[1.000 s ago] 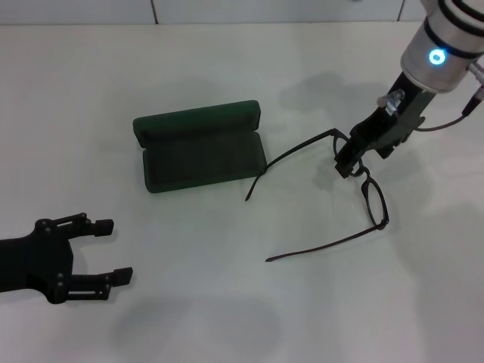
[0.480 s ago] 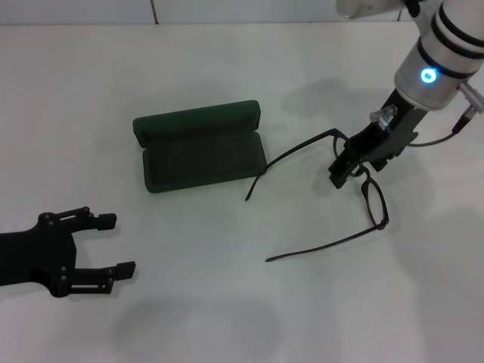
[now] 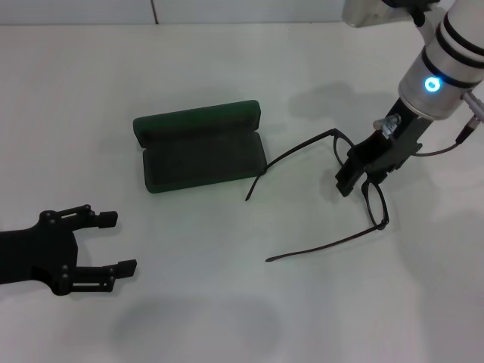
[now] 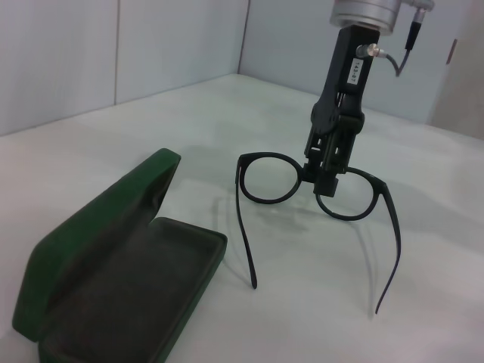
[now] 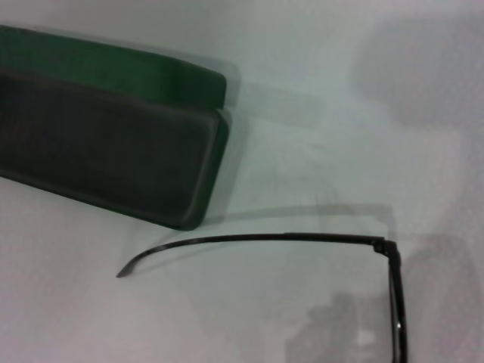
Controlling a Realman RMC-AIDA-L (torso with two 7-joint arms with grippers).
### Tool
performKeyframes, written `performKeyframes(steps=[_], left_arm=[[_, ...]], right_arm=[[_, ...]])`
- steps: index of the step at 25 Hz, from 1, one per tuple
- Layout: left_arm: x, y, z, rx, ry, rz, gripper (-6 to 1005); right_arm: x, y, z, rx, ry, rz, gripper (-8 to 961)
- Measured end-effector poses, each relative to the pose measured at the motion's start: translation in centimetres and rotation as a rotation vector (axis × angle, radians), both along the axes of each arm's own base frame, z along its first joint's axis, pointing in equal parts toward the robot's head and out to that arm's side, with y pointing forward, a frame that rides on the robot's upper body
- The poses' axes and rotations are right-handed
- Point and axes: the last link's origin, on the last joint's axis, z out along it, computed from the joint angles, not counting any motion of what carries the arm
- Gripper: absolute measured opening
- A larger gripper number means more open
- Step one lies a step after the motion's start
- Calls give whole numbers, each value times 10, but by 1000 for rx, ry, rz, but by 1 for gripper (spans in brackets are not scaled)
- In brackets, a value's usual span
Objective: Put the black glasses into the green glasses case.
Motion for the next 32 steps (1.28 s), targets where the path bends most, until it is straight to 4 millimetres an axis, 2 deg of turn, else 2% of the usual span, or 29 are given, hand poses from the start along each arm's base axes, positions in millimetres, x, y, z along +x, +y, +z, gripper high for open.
performKeyframes(steps=[12, 23, 32], left_arm=[[2, 2, -2, -6, -1, -7, 887], [5, 5, -3, -12, -1, -18, 887], [8, 6, -7, -10, -20, -13, 887]], right_arm=[[4, 1, 1, 8, -17, 11, 468], [5, 5, 7, 13, -69, 66, 56], [10, 7, 22, 46, -28, 131, 39]])
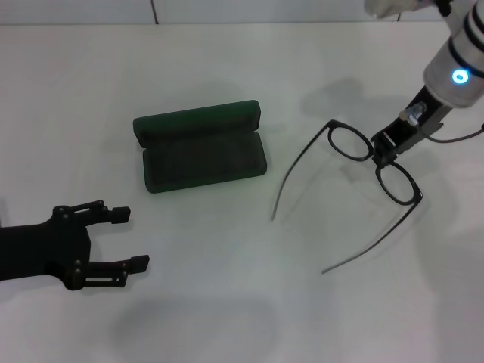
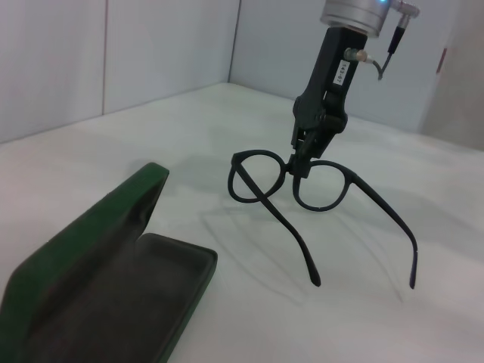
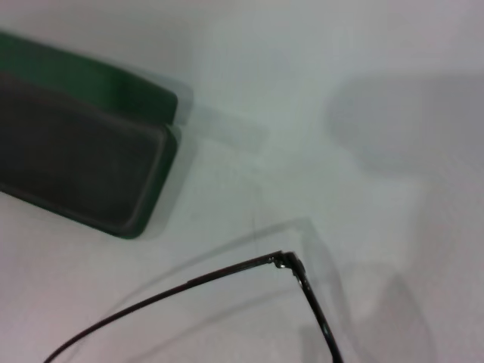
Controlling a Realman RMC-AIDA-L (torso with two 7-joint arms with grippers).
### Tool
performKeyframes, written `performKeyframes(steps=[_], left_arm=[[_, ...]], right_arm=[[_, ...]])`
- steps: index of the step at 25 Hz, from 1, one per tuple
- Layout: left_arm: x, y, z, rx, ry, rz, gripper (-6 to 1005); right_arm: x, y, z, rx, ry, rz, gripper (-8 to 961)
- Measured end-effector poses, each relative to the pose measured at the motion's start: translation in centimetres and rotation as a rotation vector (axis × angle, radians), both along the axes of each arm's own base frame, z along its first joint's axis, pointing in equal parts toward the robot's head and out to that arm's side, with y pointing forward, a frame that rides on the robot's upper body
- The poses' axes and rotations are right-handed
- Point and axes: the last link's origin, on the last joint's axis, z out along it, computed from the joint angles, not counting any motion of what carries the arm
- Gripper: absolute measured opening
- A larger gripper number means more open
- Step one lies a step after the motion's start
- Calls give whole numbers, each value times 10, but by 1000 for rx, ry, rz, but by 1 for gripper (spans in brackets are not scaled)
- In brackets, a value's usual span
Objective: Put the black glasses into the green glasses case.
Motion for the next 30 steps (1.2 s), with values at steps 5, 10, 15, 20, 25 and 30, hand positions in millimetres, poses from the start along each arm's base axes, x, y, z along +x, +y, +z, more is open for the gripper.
performKeyframes(steps=[5, 10, 15, 20, 25, 30], left_arm=[[3, 3, 3, 27, -54, 54, 888], [7, 4, 2, 58, -112, 82, 888], [15, 7, -7, 34, -127, 65, 887], [27, 15, -20, 2, -186, 58, 887], [41, 24, -34, -48, -236, 42, 887], [57, 33, -47, -92, -267, 2, 888]], right_arm=[[0, 0, 14, 13, 91, 38, 39], [15, -2, 37, 38, 254, 117, 39], [37, -5, 56, 119, 447, 255, 39], [52, -8, 72, 255, 606, 402, 39], [58, -8, 77, 317, 675, 443, 38], [60, -5, 79, 364, 742, 423, 38]])
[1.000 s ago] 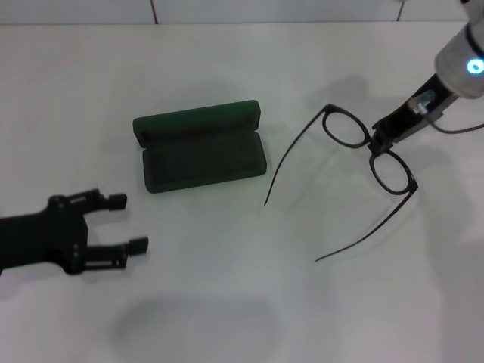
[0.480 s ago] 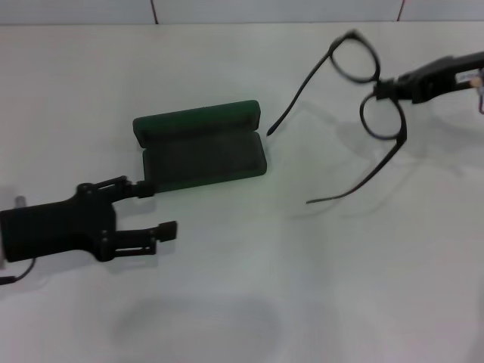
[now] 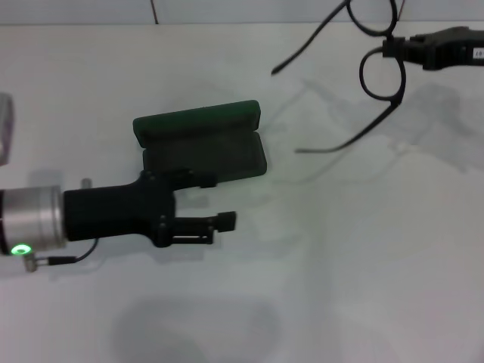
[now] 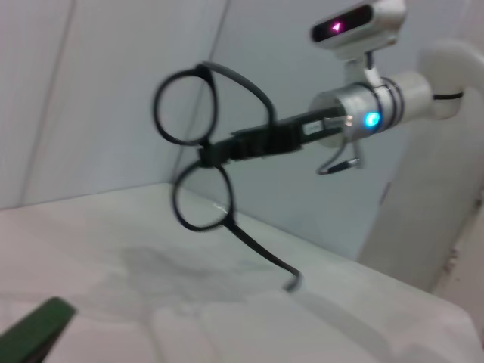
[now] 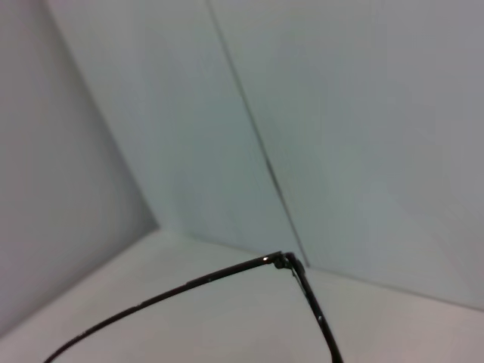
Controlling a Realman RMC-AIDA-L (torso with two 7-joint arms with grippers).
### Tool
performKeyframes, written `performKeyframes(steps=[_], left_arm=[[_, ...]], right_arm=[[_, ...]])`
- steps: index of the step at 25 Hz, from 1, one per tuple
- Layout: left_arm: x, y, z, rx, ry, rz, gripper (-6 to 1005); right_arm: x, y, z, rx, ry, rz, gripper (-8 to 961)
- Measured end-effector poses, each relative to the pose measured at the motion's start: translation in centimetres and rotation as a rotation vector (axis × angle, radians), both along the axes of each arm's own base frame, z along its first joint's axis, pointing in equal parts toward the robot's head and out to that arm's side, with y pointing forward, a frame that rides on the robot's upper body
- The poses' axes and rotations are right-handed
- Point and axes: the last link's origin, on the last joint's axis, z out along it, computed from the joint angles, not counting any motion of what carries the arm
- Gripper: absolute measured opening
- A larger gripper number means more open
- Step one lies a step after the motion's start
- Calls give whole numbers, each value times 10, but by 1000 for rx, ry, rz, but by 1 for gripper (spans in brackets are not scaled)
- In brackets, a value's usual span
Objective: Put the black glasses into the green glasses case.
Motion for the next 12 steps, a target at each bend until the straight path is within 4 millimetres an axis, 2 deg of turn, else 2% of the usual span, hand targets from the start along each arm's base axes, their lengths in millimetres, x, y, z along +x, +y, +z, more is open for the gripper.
performKeyframes(steps=[2, 12], left_arm=[[6, 3, -6, -25, -1, -10, 888], [18, 16, -20, -26, -44, 24, 643]], right_arm=[[0, 2, 0, 5, 50, -31, 38], [-7, 0, -8, -24, 279, -81, 38]])
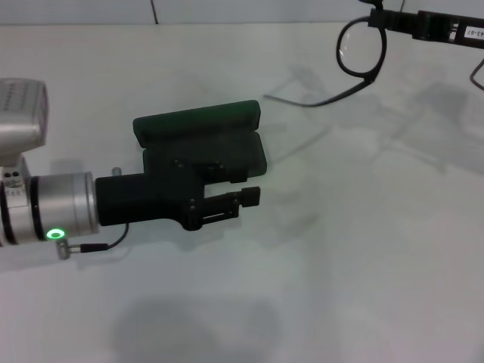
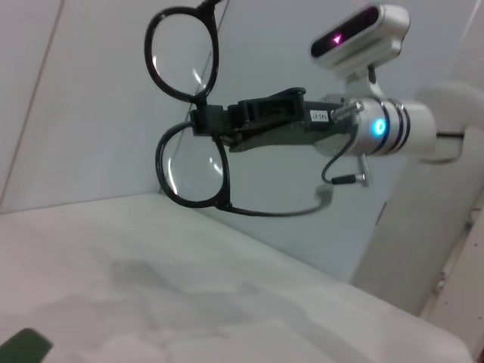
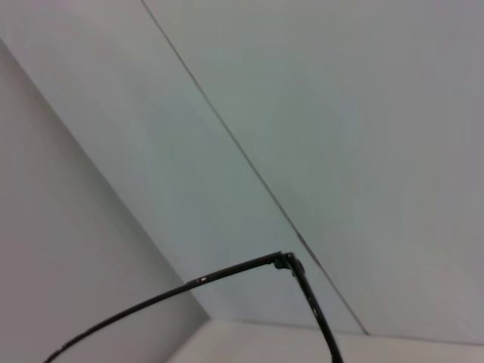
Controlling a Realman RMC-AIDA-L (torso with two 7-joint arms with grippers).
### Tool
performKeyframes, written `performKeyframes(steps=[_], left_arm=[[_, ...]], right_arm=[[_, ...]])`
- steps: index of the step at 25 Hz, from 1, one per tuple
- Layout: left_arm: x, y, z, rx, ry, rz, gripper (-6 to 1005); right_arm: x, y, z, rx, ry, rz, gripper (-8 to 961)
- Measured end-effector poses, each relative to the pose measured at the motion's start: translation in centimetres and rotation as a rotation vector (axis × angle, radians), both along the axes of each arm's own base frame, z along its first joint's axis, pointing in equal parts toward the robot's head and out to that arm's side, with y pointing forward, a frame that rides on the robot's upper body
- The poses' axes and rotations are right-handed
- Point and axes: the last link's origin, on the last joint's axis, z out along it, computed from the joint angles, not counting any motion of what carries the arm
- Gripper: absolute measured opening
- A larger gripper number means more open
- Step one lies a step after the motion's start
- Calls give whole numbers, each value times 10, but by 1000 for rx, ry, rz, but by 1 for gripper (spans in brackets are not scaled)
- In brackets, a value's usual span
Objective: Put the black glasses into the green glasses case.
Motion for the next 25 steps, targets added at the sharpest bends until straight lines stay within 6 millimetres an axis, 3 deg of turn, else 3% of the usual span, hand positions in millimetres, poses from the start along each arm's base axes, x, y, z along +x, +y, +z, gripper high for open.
performKeyframes(steps=[7, 17, 20, 25], left_arm=[[15, 3, -11, -43, -34, -32, 492], [47, 12, -24, -88, -78, -112, 58], [51, 14, -24, -91, -90, -116, -2], [55, 17, -23, -85, -96, -123, -2]], right_arm=[[-8, -11, -25, -65, 110, 18, 38], [-14, -20, -58, -148, 110, 46, 38], [-15, -22, -60, -159, 106, 55, 38], [-12, -26, -61, -167, 94, 64, 38]])
